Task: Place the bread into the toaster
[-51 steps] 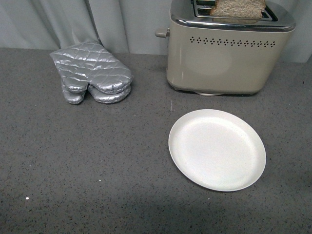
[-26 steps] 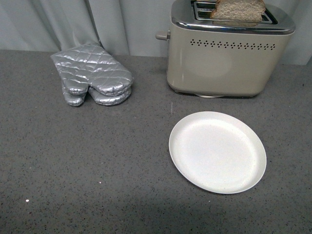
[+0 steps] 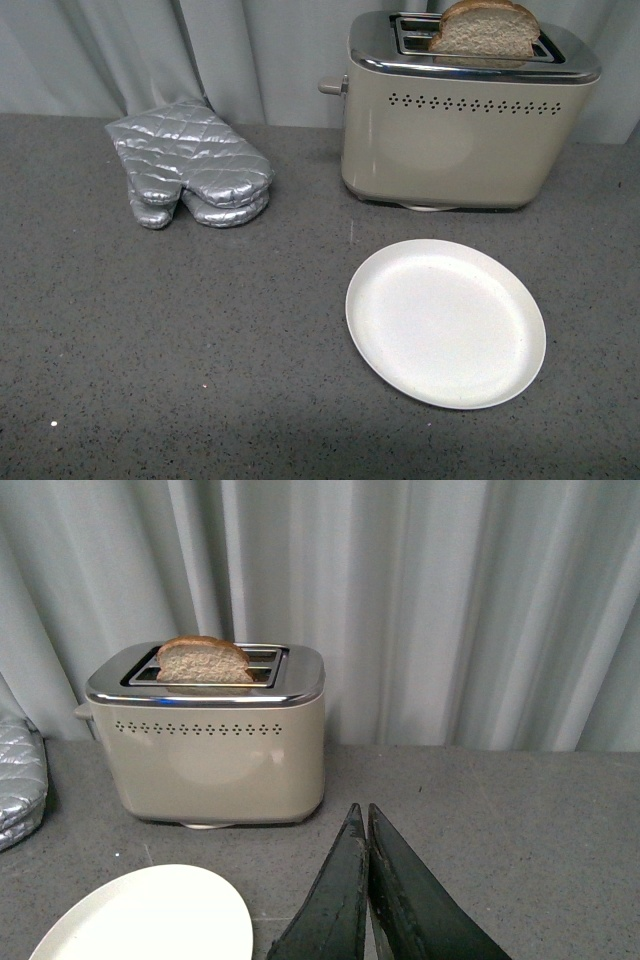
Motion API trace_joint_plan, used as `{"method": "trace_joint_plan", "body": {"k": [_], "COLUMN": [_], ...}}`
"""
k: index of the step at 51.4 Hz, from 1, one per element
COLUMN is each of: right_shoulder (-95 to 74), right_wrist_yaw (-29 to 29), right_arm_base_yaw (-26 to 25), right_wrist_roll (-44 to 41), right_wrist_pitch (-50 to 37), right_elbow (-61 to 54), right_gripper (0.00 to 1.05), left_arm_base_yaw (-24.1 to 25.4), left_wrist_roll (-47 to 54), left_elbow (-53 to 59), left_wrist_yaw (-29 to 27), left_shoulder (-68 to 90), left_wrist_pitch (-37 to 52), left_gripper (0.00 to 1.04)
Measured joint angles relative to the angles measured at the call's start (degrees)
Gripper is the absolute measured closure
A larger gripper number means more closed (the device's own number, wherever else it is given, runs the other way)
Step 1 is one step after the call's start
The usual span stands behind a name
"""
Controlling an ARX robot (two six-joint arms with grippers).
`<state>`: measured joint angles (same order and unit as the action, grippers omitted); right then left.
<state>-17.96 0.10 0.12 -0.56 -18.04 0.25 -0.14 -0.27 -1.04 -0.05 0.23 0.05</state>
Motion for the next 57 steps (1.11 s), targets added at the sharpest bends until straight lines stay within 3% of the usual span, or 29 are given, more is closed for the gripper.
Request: {"method": "trace_joint_plan", "body": {"k": [28, 35, 46, 57], "right_shoulder": [7.93, 15.76, 17.7, 17.73], "right_wrist_yaw": [0.0, -0.11, -0.09, -0.11], "right_arm_base_yaw": [0.0, 0.0, 0.0, 0.0], "right_wrist_roll": [0.0, 0.0, -0.04, -0.02], "right_wrist_pitch": [7.8, 17.49, 17.92, 17.94], "right_elbow": [0.0, 0.04, 0.04, 0.04], "right_gripper": [1.04, 1.04, 1.04, 0.71], "left_arm_base_yaw": [0.0, 0.0, 0.0, 0.0], "left_wrist_roll": [0.0, 0.0, 0.0, 0.0], "left_elbow": [0.0, 0.0, 0.0, 0.0], "left_wrist_yaw": [0.0, -0.02, -0.02, -0.02], "left_shoulder": [0.0, 0.0, 0.0, 0.0], "left_wrist_pitch": [-0.02, -0.02, -0.02, -0.02], "left_gripper": [0.07, 0.07, 0.07, 0.07]}}
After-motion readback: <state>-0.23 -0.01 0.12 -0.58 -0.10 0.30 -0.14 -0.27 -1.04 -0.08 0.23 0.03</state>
